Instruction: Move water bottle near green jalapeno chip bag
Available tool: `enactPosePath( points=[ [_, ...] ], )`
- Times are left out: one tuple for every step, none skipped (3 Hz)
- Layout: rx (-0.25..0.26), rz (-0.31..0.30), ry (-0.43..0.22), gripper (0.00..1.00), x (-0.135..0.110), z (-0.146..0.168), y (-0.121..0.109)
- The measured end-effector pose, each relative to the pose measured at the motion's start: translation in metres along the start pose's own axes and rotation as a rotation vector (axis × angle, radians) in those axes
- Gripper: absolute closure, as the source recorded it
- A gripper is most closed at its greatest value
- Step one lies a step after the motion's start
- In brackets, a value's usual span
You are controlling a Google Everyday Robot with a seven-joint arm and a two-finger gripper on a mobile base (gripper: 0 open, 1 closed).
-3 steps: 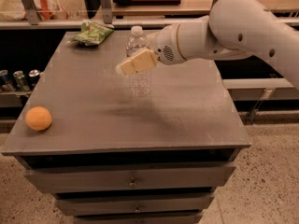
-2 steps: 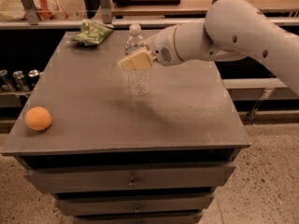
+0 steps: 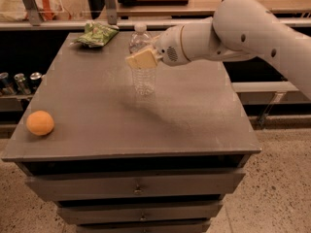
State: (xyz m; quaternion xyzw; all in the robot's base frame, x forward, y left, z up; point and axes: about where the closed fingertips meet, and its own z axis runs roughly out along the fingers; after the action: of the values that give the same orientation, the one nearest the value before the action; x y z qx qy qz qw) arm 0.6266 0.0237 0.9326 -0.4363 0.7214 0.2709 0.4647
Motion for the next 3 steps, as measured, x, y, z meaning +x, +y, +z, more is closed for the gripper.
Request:
enactPosePath(
  points=[
    [0.033,-0.056,-0.069,1.0,-0.041,-0.018,-0.013],
    [0.033,-0.056,-0.069,1.0,-0.041,-0.018,-0.013],
    [0.05,-0.083,-0.079,1.0,-0.057,-0.002,-0.026]
  ],
)
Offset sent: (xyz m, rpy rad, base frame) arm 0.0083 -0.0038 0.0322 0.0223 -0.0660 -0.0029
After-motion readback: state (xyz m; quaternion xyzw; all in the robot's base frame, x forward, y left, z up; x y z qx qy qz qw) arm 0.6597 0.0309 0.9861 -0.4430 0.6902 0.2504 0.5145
